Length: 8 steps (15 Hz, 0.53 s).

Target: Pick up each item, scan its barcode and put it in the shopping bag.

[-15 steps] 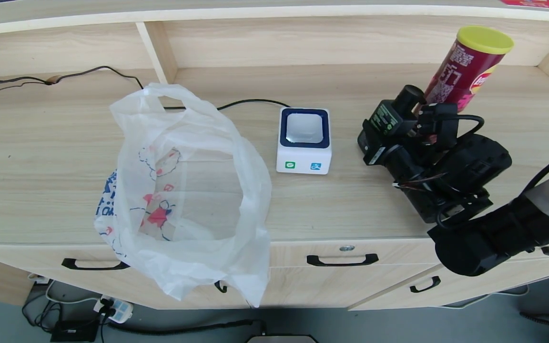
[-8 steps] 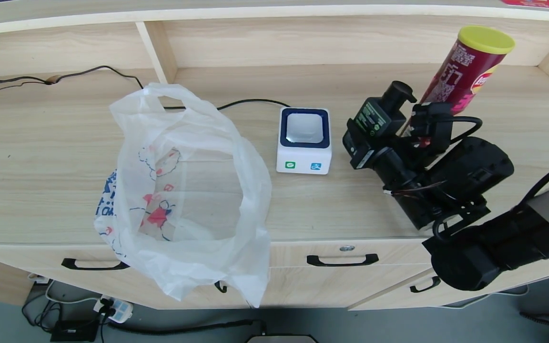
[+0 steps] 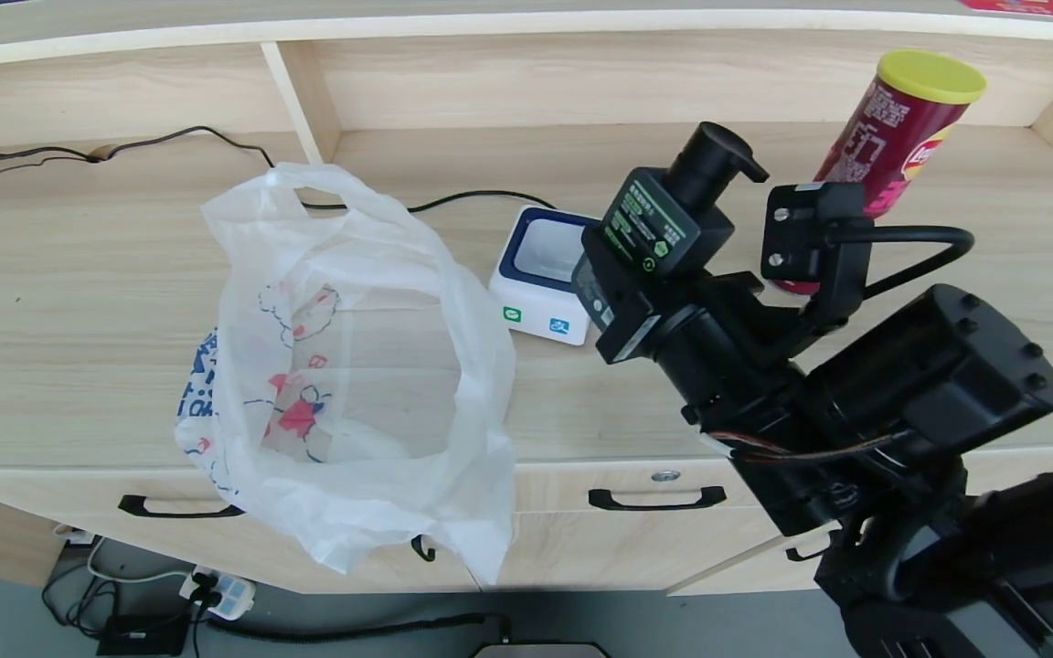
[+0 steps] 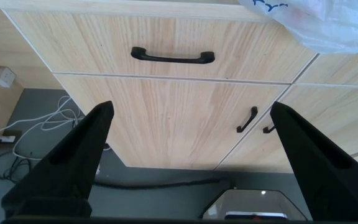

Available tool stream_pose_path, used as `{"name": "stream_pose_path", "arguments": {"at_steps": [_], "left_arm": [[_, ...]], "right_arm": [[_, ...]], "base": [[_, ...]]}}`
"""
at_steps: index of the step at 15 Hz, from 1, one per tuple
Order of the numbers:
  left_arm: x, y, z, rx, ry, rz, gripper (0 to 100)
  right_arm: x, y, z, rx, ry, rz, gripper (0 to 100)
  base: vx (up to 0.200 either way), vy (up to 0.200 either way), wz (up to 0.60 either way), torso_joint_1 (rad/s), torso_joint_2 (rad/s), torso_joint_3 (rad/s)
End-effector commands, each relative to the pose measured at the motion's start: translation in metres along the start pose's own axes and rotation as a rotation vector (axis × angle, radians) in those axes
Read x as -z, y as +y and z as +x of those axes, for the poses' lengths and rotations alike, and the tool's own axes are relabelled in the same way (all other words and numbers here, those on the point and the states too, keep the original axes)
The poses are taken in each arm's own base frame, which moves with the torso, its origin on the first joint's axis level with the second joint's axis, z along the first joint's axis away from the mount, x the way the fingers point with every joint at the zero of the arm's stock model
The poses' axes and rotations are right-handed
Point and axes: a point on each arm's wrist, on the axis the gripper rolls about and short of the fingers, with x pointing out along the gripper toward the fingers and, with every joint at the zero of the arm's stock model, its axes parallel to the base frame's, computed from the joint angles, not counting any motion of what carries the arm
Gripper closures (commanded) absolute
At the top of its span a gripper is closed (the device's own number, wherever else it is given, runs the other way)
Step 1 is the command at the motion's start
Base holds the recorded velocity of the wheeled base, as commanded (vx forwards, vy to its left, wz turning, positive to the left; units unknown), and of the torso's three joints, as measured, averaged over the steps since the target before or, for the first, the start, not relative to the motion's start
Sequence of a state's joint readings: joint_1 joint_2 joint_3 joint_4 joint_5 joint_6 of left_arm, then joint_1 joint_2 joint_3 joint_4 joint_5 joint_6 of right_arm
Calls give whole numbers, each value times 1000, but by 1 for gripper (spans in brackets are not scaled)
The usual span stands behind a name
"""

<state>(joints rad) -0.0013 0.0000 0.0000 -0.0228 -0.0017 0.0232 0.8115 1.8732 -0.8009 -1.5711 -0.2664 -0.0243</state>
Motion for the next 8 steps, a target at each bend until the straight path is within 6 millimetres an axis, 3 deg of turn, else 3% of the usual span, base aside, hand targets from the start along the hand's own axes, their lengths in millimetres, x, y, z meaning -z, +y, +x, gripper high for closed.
{"name": "stream_pose_path", "arguments": {"at_steps": [1,3,8], "left_arm": [[0,0,0,0,1,0,0],[0,0,0,0,1,0,0],[0,0,0,0,1,1,0]], "right_arm": [[-24,-9,-12,11,-34,4,100],[-36,-6,-15,-2,-62,41,100],[-50,23,-24,-100,-79,286,100]], "base": [[0,0,0,0,0,0],[0,0,0,0,0,0],[0,0,0,0,0,0]]}}
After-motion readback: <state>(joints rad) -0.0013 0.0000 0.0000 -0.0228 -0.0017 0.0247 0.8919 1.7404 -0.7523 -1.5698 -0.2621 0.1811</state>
